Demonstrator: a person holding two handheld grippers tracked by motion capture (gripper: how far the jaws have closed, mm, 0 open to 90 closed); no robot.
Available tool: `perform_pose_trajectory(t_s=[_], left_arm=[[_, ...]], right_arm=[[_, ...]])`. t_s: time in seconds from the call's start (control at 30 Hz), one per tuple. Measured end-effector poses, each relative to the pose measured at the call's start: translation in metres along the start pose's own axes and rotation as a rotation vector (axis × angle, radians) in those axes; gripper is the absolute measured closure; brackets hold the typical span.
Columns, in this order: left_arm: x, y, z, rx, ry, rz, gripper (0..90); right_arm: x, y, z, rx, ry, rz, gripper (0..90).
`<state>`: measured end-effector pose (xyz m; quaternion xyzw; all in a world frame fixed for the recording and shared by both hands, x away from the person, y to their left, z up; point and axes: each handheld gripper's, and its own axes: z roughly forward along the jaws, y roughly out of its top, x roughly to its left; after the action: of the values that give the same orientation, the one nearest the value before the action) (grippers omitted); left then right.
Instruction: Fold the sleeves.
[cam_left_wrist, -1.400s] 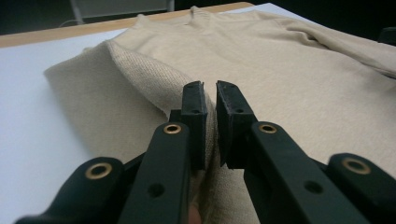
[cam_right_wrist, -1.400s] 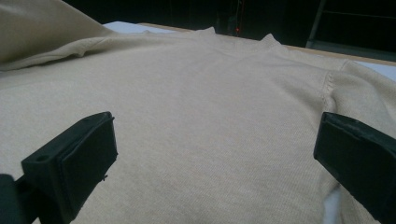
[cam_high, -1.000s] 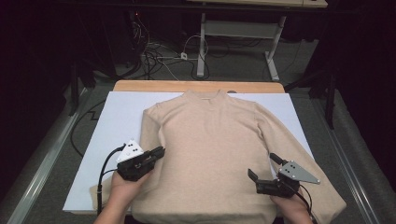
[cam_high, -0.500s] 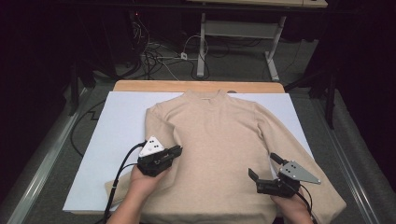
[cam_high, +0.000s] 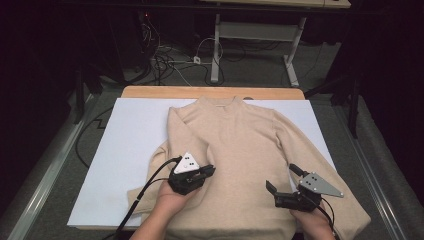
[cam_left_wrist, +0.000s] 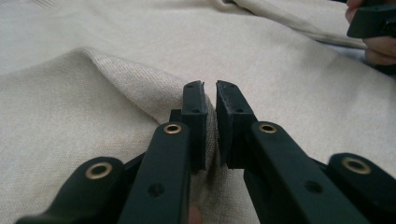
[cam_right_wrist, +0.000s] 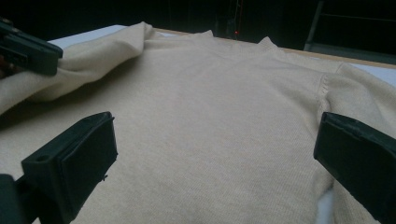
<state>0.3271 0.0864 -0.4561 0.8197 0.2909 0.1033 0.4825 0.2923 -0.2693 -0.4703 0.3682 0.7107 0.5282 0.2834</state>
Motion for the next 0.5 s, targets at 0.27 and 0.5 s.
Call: perform_pose_trajectory(t_s=[0.27, 0.5], left_arm=[[-0.007, -0.006, 0.005, 0.038, -0.031, 0.020, 80.0], [-0.009, -0.009, -0.005, 0.027, -0.041, 0.019, 71.5]], right_arm=[[0.000, 0.000, 0.001, 0.002, 0.001, -0.002, 0.3], [0.001, -0.001, 0.001, 0.004, 0.003, -0.004, 0.3]])
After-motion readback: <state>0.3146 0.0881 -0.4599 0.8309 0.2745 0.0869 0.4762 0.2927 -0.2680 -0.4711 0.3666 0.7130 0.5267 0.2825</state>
